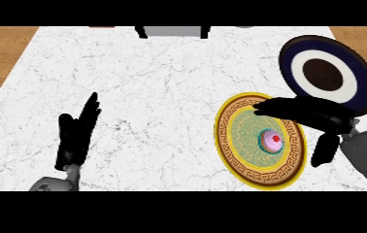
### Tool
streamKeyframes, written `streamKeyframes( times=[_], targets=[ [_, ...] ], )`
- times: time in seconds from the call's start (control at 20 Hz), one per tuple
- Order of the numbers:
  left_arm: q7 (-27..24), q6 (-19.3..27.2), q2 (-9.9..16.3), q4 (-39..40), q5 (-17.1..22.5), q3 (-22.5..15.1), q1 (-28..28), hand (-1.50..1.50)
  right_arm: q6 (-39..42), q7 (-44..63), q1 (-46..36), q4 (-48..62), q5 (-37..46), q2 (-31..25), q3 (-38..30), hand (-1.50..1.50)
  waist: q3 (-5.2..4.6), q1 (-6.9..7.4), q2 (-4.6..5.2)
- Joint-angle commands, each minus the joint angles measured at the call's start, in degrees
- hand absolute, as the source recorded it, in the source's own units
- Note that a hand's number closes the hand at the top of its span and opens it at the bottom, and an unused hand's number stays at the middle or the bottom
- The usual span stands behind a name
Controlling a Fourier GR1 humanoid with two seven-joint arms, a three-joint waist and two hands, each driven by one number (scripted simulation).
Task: Pick the cupcake from the plate and place it in the plate
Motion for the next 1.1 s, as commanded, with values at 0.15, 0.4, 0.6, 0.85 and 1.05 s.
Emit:
streamKeyframes(
  times=[0.15, 0.4, 0.6, 0.85, 1.05],
  targets=[
    [1.94, -2.43, -0.25, -0.03, -1.28, 2.59, -1.16, 0.00, 0.23, -4.59, -2.91, 9.06, 8.31, 5.79, -0.62, -1.50, 0.01, 0.14, 0.05],
    [4.85, -0.60, -2.54, -3.77, -3.63, 1.65, 0.48, 0.00, 0.18, -7.59, -0.93, 8.56, 10.84, 5.29, -1.00, -1.50, 0.02, 0.00, -0.02],
    [0.70, -0.38, -4.46, -4.78, -5.43, 0.53, 4.93, 0.00, 2.99, -4.51, 0.00, 6.29, 10.60, 6.54, -2.26, -1.50, 0.00, -0.05, -0.07],
    [2.33, -2.09, -4.03, -1.84, -5.71, 3.78, 0.48, 0.00, 3.48, -2.26, 0.49, 4.83, 13.15, 9.72, -2.45, -1.50, -0.01, -0.31, -0.08],
    [-0.16, -3.67, -5.01, 0.43, -6.00, 4.59, 1.90, 0.00, -0.10, -5.21, 1.82, 7.94, 17.06, 10.58, -2.00, -1.50, -0.01, -0.25, -0.04]
  ],
)
